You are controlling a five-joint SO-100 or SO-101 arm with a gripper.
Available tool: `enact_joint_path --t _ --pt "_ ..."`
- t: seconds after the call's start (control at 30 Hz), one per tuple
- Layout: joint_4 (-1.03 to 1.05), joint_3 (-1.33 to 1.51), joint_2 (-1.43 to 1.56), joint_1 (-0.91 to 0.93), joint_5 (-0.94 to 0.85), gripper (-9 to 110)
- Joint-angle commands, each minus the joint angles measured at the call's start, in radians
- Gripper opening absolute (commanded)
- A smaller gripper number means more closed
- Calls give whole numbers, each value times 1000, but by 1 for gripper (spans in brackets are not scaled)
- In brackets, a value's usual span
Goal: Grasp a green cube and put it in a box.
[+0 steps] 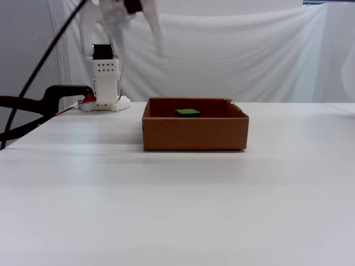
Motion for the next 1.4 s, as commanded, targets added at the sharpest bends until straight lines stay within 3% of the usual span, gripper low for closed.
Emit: enact_joint_path --t 0.0,0.03,0.17,0.33,0.53,0.83,1.37 --pt "2 6 92 44 15 23" --pt "14 91 183 155 40 23" --pt "-3 344 376 302 55 23" --pt "-95 749 681 351 127 23" --pt "-40 1049 992 417 204 23" --pt "17 1278 1298 466 247 23" --pt "54 1312 1304 402 253 23"
